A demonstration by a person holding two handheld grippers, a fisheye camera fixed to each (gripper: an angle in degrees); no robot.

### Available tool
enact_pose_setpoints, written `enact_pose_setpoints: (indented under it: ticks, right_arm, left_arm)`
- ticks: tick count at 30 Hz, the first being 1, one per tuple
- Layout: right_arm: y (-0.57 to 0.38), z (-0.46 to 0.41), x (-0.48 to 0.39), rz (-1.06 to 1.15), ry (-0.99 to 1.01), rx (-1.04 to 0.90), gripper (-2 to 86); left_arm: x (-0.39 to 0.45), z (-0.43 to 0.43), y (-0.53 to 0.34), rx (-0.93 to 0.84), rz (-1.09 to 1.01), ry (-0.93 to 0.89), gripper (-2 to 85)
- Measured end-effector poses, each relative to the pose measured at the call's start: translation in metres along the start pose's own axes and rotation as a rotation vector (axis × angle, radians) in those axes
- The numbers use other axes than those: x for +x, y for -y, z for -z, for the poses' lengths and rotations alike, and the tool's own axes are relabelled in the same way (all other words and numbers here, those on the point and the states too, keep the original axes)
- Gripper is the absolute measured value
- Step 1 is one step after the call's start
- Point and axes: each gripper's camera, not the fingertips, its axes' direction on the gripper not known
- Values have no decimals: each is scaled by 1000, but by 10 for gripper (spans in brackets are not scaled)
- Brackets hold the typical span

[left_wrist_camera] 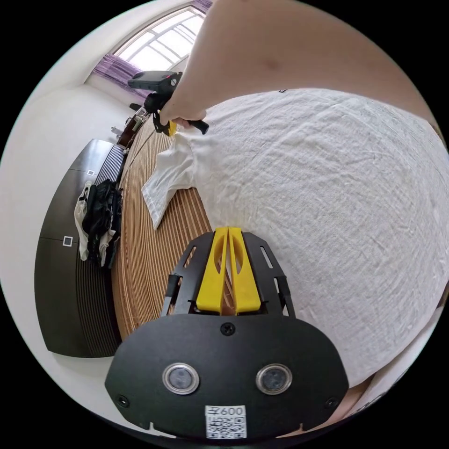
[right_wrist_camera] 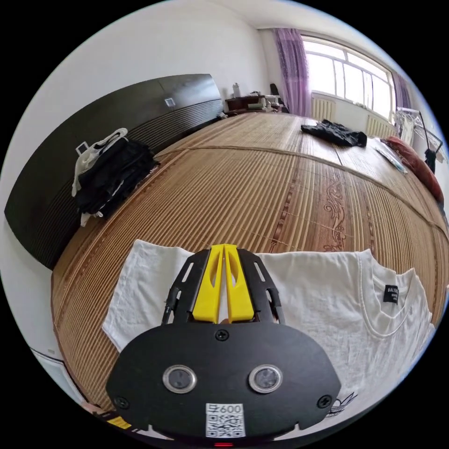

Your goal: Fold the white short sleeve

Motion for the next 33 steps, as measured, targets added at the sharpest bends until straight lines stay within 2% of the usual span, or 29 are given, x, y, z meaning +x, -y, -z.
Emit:
enact_pose_setpoints:
  ticks: [2,5,11,15,17,18,20,23,25,28,33]
  right_arm:
    - [5,6,-19,70,-20,-3,-9]
    - [20,-10,-38,101,-39,-130,-9]
    - [25,-32,-39,-6,194,-169,-9]
    - [25,-27,-53,101,241,-144,-8]
    - [26,-20,-55,111,128,-128,-8]
    - [25,-10,-56,71,-3,-68,-8]
    - [21,9,-71,164,-68,36,-9]
    - [11,28,-115,373,56,93,-9]
    - [10,20,-149,487,203,-16,-8]
    - [7,-13,-178,558,156,-199,-8]
    - [-6,-6,-162,563,267,-122,-8]
  left_arm:
    - [5,3,2,-5,-16,21,2]
    - [13,6,5,-19,-36,53,2]
    - [22,12,5,-23,-48,86,2]
    - [24,15,4,-18,-45,81,3]
    - [26,16,3,-18,-50,87,3]
    - [27,17,3,-18,-53,90,3]
    - [30,18,2,-18,-61,96,2]
    - [34,19,2,-23,-69,105,2]
    - [39,20,2,-26,-86,121,2]
    - [49,20,1,-34,-116,162,2]
    - [56,20,-6,-13,-161,184,1]
